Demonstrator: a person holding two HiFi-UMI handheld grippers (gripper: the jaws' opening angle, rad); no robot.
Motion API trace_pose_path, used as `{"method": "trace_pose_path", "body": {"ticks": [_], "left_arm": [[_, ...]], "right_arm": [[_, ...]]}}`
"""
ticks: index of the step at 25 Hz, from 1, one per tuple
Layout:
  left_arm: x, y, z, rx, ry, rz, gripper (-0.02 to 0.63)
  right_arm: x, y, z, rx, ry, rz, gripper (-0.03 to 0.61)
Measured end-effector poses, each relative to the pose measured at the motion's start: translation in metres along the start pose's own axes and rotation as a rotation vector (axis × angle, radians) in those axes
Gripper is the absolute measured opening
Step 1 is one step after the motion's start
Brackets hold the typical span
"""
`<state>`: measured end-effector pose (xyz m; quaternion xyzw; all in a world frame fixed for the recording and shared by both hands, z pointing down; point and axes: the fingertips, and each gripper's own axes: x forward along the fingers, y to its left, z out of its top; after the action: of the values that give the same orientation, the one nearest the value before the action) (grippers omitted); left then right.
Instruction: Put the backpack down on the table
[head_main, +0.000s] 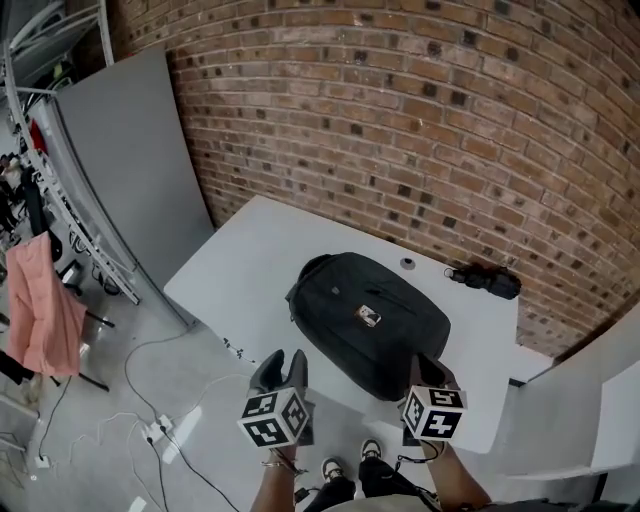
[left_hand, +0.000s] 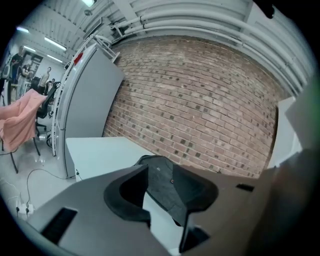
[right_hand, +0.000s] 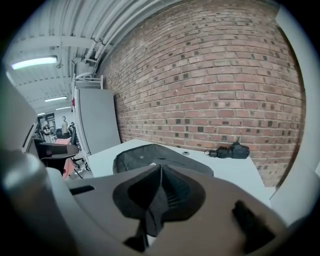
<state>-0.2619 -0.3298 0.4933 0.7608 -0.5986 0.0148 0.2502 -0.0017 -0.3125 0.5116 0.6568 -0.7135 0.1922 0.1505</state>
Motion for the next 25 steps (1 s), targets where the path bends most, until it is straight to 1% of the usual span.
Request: {"method": "trace_pose_path", "body": {"ticks": [1, 3, 8, 10, 14, 20, 25], "left_arm": [[-0.005, -0.004, 0.002, 0.012, -0.004, -0.007, 0.152], [-0.012, -0.012, 0.005, 0.025, -0.009, -0.029, 0.087], [-0.024, -0.030, 0.013, 0.049, -0.025, -0.079, 0.037], [-0.029, -0.035, 0.012, 0.072, -0.017, -0.083, 0.027], [-0.033, -0.037, 0.004, 0.108, 0.010, -0.041, 0.015], [-0.041, -0.050, -0.010, 0.115, 0.034, -0.004, 0.014], [-0.046, -0.059, -0.018, 0.114, 0.043, 0.020, 0.014]], "right_arm": [[-0.003, 0.000, 0.001, 0.003, -0.004, -0.003, 0.032], [-0.009, -0.002, 0.002, 0.009, -0.011, -0.007, 0.032], [-0.018, -0.008, 0.001, 0.015, -0.021, -0.015, 0.032], [-0.021, -0.010, 0.001, 0.018, -0.024, -0.014, 0.032], [-0.024, -0.011, 0.002, 0.011, -0.032, 0.006, 0.032], [-0.032, -0.007, -0.002, -0.016, -0.023, 0.071, 0.031], [-0.035, -0.010, -0.004, -0.052, -0.003, 0.105, 0.031]]}}
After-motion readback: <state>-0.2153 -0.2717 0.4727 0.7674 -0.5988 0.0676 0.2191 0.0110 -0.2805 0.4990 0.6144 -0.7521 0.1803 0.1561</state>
